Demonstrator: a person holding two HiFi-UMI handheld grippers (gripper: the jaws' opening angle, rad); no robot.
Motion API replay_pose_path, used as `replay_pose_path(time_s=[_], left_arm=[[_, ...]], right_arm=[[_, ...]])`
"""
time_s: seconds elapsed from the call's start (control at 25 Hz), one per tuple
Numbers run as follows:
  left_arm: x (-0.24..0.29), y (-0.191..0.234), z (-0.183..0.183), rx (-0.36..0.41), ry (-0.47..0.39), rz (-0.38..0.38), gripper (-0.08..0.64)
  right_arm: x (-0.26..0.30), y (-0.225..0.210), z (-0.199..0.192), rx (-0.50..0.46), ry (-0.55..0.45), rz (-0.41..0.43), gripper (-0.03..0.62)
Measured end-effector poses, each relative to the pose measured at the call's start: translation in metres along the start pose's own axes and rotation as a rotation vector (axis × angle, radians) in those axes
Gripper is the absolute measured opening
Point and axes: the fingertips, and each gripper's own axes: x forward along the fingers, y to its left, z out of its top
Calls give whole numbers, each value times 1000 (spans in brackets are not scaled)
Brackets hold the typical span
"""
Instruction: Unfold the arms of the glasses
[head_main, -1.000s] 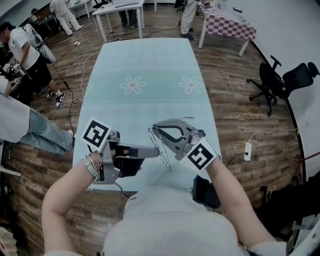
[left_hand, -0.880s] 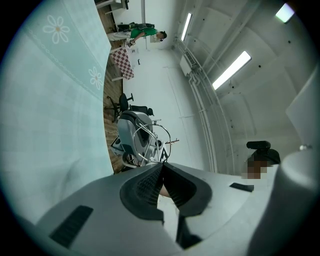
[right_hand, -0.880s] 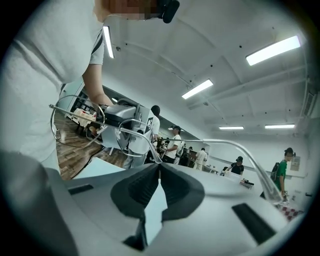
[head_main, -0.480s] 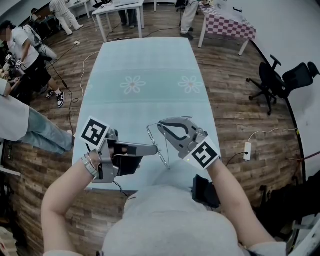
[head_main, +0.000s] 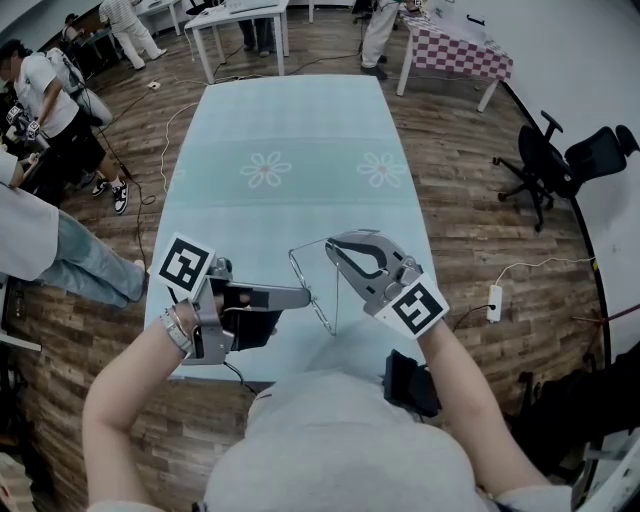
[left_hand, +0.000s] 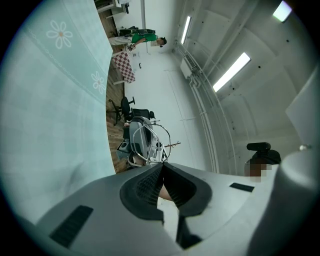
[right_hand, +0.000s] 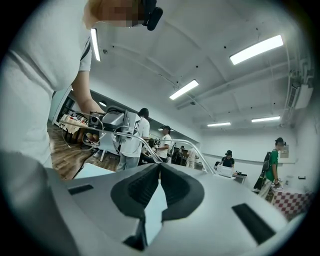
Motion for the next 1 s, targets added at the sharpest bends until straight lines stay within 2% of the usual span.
replay_pose_path(time_s=[0.48, 0.52, 0.6, 0.68, 1.0], left_arm=[[-2, 4, 3, 7, -25, 9, 9], [-2, 4, 3, 8, -23, 8, 9], [-2, 4, 3, 8, -19, 6, 9], [-2, 4, 2, 7, -18, 7, 9], [-3, 6, 2, 8, -28, 13, 9]], right_arm=[[-13, -6, -9, 31, 21, -22, 20], [-12, -5, -10, 43, 28, -18, 27], [-8, -4, -11, 63, 32, -6, 110], [-4, -1, -8, 73, 17, 4, 129], [-3, 4, 2, 57, -38, 5, 107]])
